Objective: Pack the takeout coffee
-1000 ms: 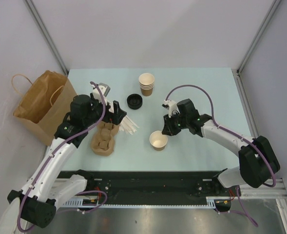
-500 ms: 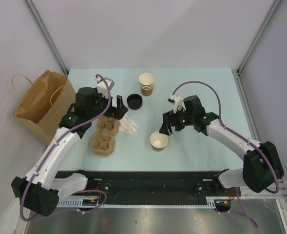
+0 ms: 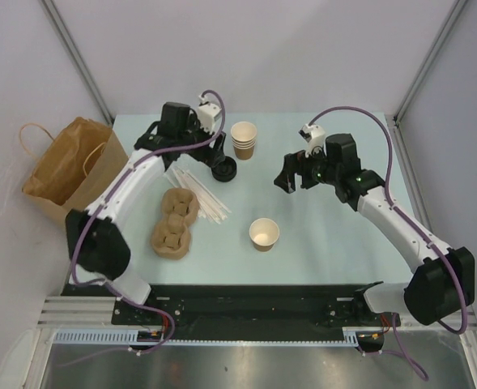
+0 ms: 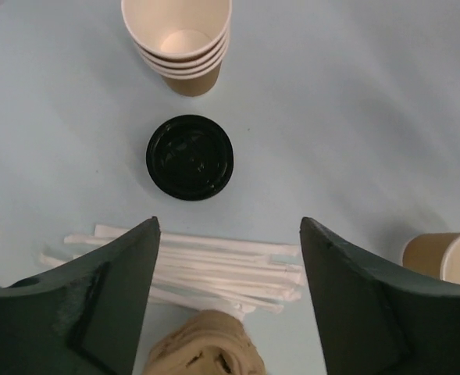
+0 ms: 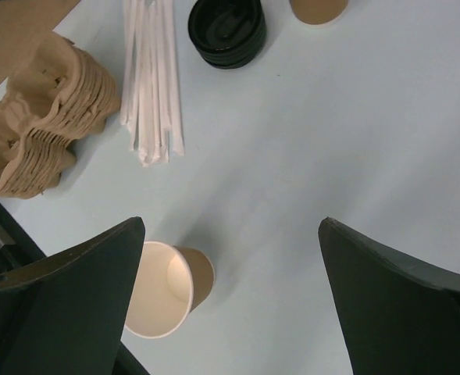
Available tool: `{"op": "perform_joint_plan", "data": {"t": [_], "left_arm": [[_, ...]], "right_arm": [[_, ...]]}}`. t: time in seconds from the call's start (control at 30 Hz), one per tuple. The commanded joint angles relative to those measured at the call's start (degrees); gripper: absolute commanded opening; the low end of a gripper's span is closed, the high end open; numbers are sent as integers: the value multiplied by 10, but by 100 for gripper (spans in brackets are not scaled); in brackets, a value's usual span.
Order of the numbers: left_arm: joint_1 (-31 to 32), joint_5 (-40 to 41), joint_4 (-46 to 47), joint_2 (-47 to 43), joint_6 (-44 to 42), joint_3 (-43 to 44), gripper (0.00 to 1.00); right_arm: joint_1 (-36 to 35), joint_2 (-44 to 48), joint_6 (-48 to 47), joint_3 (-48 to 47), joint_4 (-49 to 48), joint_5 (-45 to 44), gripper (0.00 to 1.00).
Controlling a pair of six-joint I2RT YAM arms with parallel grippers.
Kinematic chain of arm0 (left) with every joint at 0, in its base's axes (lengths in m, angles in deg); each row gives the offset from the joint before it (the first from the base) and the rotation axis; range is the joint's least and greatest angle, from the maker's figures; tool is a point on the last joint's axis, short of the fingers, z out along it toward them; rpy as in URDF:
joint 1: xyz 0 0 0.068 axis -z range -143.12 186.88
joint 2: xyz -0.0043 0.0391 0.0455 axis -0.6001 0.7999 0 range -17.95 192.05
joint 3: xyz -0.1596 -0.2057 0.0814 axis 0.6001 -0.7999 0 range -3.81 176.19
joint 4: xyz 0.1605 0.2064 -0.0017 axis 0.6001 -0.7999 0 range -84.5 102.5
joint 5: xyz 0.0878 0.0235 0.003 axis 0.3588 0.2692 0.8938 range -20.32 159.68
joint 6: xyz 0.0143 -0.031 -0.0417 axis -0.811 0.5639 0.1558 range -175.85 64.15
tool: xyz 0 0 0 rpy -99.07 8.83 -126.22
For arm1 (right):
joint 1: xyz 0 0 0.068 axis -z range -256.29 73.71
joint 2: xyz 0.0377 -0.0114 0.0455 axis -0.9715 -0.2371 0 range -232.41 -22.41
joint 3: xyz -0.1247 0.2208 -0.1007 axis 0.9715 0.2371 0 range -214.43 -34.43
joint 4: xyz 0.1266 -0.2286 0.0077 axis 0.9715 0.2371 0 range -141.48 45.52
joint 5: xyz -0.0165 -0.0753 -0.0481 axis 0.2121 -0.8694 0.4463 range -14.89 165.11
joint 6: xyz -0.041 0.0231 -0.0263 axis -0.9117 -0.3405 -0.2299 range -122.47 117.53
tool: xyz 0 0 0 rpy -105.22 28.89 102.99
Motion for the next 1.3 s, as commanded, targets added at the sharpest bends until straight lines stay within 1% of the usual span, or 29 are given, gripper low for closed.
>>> {"op": "perform_joint_plan", "data": {"t": [0.0, 0.03, 0.1, 0.17, 0.3, 0.4, 0.67, 0.83, 1.27], "left_arm": [[-1, -41, -55, 90, -59, 100, 71], [0, -45, -56, 104, -59, 110, 67], [3, -43, -54, 141, -59, 115, 63], [5, -40, -52, 162, -59, 122, 63], [12, -34, -45, 213, -57, 134, 61], [18, -27, -46, 236, -61, 145, 60], [29, -12, -40, 273, -66, 163, 56], [32, -10, -44, 293, -67, 180, 52], [35, -12, -40, 319, -66, 180, 44]], "right_arm": [[8, -12, 0, -40, -3, -37, 100], [10, -15, 0, -42, -2, -38, 100], [25, -19, 3, -47, -1, -36, 100], [36, -24, 13, -49, 2, -29, 100], [72, -38, 39, -51, 7, 17, 100], [80, -40, 41, -51, 6, 25, 100], [83, -46, 45, -51, 3, 38, 100], [84, -52, 44, -51, 3, 42, 100], [84, -65, 45, -50, 4, 45, 100]]}}
